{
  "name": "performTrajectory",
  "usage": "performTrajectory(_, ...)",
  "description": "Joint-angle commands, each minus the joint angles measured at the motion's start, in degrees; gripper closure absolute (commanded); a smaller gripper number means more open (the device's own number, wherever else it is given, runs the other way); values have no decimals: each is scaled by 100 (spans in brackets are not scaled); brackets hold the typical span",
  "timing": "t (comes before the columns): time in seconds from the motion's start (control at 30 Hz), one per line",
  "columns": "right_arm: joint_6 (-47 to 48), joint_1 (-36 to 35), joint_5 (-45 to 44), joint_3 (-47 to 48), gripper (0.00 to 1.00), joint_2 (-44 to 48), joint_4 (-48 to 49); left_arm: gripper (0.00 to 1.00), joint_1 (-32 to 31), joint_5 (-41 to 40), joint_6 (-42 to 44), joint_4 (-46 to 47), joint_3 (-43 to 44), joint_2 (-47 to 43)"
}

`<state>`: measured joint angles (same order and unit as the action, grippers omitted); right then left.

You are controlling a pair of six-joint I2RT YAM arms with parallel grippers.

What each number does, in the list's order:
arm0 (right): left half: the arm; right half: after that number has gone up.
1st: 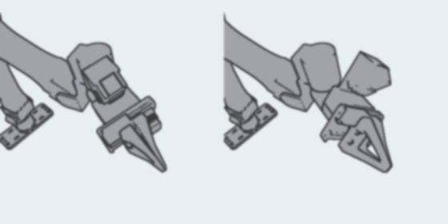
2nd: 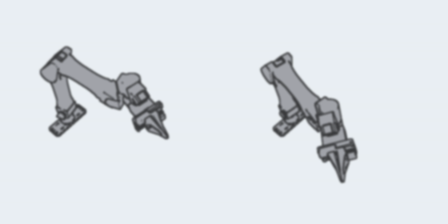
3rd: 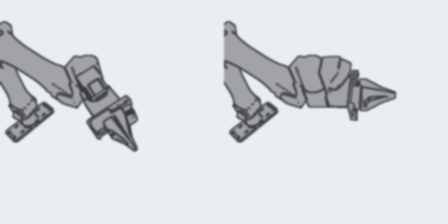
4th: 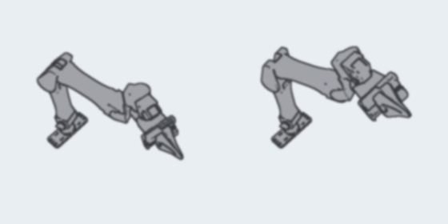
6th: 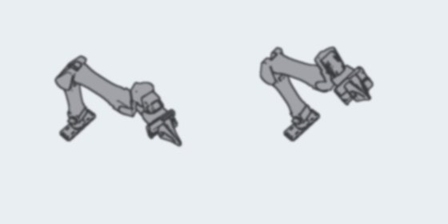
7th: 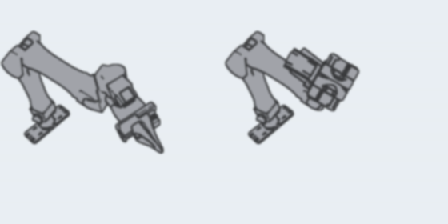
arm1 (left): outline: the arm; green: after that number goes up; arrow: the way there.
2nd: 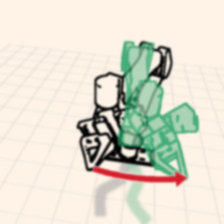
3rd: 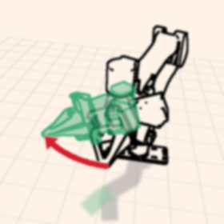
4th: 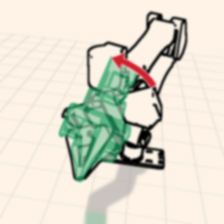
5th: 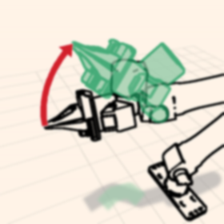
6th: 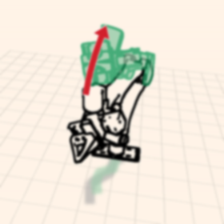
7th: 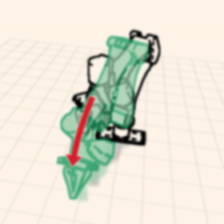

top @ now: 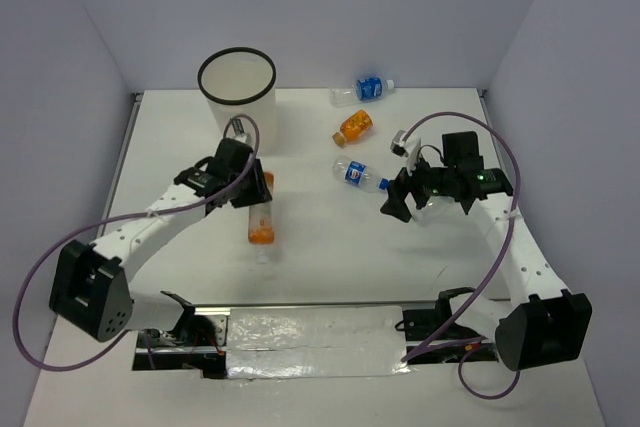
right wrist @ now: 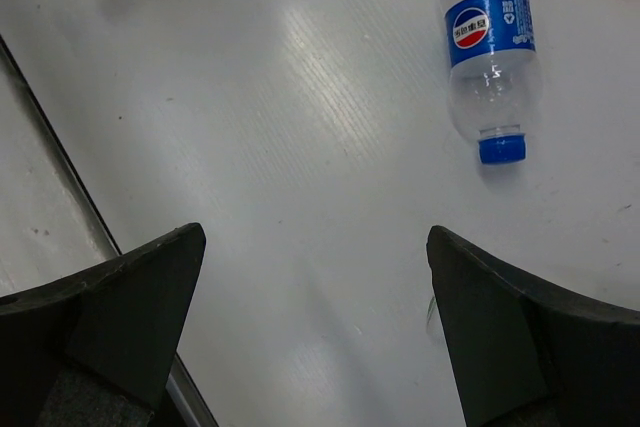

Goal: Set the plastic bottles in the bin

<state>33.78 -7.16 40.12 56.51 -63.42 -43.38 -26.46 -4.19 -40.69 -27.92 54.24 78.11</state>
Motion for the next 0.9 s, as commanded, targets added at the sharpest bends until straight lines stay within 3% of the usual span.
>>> performTrajectory(0.0, 120, -22, 207, -35, 0, 233, 276, 88, -17, 583, 113, 664, 754, -647)
performTrajectory(0.17, 102, -22, 356, 70, 0, 286, 409, 91, 35, 472, 499, 1438, 2150, -780)
performTrajectory(0.33, 67, -22, 497, 185, 0, 216, 497, 94, 535, 68, 851, 2482, 3564, -77)
performTrajectory(0.57, 6, -31, 558, 308, 0, 242, 584, 96, 1125, -1496, 1614, 4715, 4471, 1232)
performTrajectory(0.67, -29, -31, 576, 290, 0, 303, 663, 97, 1239, -2181, 2098, 4796, 5113, 1970)
performTrajectory(0.77, -91, -31, 567, 247, 0, 339, 751, 96, 1292, -2350, 2608, 4717, 5474, 2533)
performTrajectory(0.87, -161, -23, 515, 203, 0, 365, 865, 84, 1318, -2508, 2864, 5085, 5089, 2622)
